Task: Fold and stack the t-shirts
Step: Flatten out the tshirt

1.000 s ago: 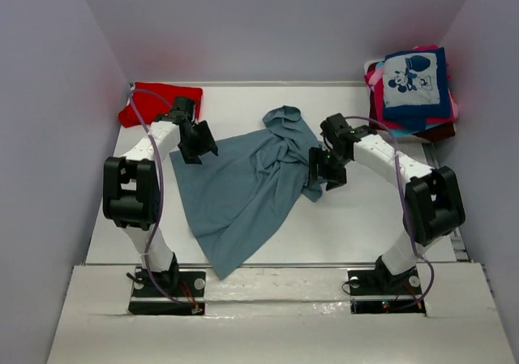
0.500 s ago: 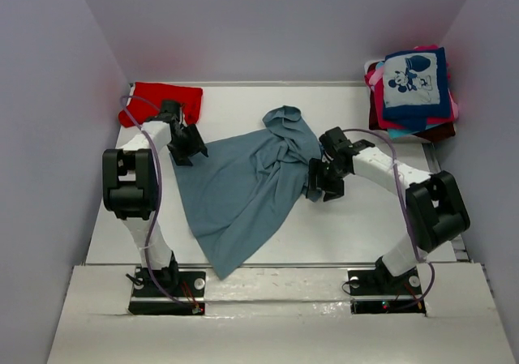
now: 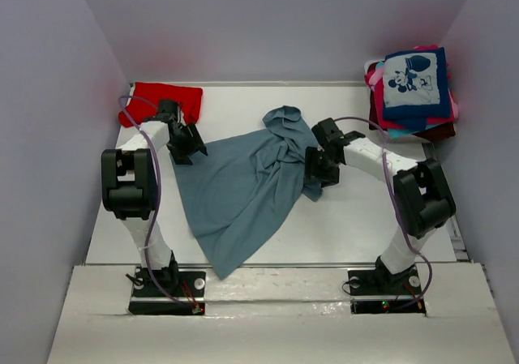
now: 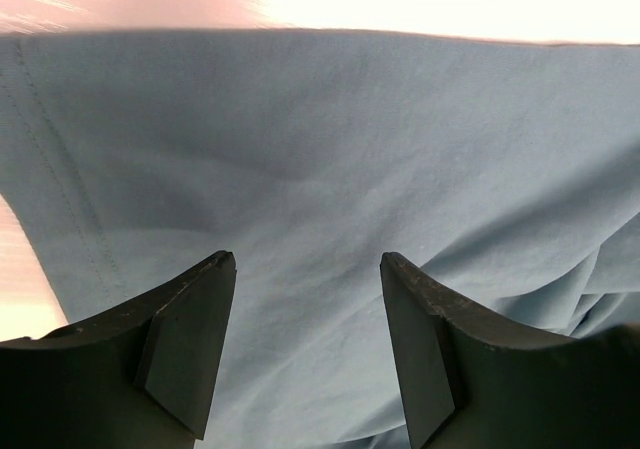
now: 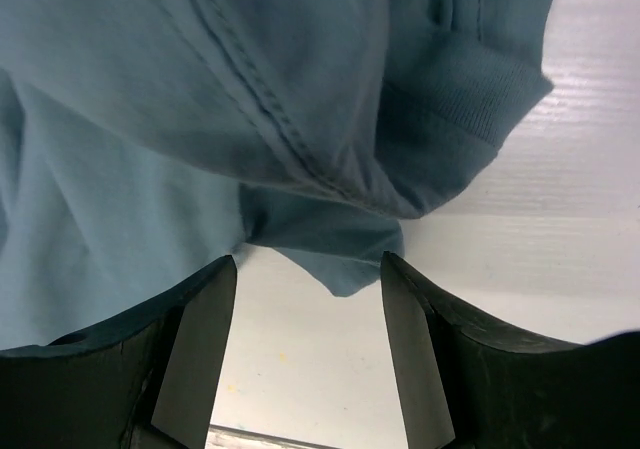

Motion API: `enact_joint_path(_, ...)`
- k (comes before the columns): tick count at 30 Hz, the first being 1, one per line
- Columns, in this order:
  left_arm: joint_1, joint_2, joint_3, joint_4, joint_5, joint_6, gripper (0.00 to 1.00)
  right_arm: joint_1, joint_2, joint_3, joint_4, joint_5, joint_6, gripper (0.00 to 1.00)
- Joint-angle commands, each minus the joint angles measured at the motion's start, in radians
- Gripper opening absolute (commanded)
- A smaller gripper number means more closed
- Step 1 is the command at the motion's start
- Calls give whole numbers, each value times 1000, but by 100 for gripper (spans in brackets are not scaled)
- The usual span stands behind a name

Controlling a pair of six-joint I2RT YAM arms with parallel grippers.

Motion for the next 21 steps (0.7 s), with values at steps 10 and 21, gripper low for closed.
enact_joint_path(10, 34, -16, -4, 9, 21, 19, 71, 6, 35, 88, -23, 71, -28, 64)
enact_joint_path(21, 54, -7, 8, -17, -51, 6, 72, 6, 5, 26, -31, 71, -43, 64)
